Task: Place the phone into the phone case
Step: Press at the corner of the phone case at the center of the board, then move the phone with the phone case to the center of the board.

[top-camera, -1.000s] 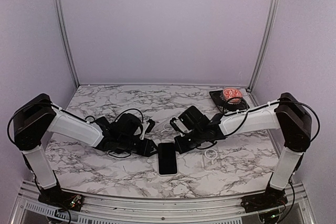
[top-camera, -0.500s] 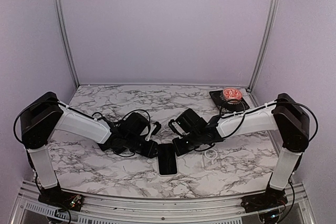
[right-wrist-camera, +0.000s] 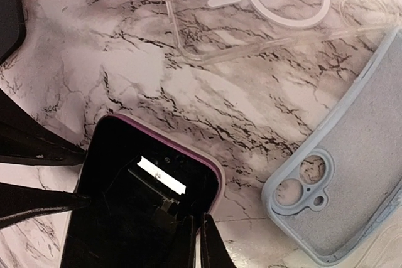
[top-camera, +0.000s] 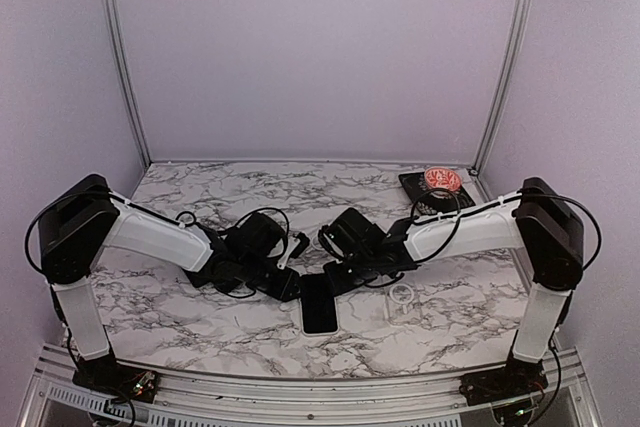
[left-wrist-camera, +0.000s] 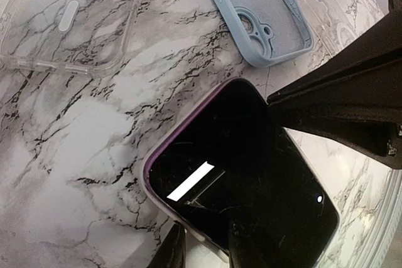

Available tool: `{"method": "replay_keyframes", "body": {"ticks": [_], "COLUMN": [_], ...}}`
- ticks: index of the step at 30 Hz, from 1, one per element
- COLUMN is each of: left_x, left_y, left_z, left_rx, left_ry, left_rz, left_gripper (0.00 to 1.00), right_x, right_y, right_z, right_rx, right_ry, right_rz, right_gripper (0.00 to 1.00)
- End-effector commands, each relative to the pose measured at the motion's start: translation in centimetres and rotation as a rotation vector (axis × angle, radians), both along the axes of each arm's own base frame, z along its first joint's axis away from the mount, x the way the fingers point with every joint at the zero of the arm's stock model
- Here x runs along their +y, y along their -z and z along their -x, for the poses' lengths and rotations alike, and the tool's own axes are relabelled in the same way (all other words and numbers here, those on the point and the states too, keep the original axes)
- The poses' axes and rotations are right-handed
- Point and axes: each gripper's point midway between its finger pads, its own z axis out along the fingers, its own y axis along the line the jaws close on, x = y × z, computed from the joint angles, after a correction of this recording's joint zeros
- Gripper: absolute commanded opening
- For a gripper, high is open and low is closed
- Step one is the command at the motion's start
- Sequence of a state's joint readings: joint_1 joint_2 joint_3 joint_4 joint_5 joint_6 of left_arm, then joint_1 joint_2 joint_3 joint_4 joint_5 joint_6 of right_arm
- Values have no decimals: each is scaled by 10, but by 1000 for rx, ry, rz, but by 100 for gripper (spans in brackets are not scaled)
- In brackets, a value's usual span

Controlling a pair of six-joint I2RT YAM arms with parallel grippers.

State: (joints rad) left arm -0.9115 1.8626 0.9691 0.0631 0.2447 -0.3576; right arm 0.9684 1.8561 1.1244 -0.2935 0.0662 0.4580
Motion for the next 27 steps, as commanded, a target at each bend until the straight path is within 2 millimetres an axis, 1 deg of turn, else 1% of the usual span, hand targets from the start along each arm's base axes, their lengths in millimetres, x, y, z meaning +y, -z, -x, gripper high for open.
{"method": "replay_keyframes", "body": {"ticks": [1, 3, 4, 5, 6, 8, 10, 12, 14, 15, 17, 19, 20, 23, 27], "left_x": [20, 7, 5, 7, 10, 23, 36, 45, 50, 54, 61, 66, 67, 75, 77], "left_y": [25, -10, -25, -39, -50, -68, -84, -99, -108, -112, -115, -118, -120, -125, -124], "left_z": [40, 19, 7, -6, -18, -46, -68, -81, -86, -88, -90, -88, -87, -87, -82], "left_rx": [130, 75, 49, 26, 6, -56, -128, -187, -227, -243, -265, -275, -278, -310, -318], "left_ry": [137, 130, 109, 81, 49, -40, -126, -192, -227, -245, -280, -295, -299, -324, -313], "left_rz": [-156, -76, -45, -19, -2, 6, 4, 14, 18, 16, 6, 12, 19, 26, 37], "left_gripper": [27, 35, 39, 42, 43, 49, 56, 65, 72, 77, 87, 94, 98, 99, 99], "right_x": [-13, -15, -17, -17, -13, -5, 0, 6, 18, 22, 23, 24, 25, 27, 19], "right_y": [-2, -21, -27, -30, -30, -30, -31, -29, -25, -23, -19, -13, -7, 4, 10], "right_z": [13, 11, 13, 18, 25, 36, 42, 49, 58, 61, 62, 63, 65, 77, 82], "right_rx": [37, -7, -18, -15, 2, 42, 60, 91, 126, 129, 127, 135, 153, 185, 180], "right_ry": [-37, -1, 29, 51, 57, 74, 97, 108, 84, 77, 79, 78, 74, 51, 61], "right_rz": [124, 136, 140, 134, 117, 85, 80, 72, 55, 62, 105, 153, 171, 218, 318], "right_gripper": [11, 35, 47, 55, 67, 96, 99, 99, 99, 99, 99, 99, 99, 99, 99]}}
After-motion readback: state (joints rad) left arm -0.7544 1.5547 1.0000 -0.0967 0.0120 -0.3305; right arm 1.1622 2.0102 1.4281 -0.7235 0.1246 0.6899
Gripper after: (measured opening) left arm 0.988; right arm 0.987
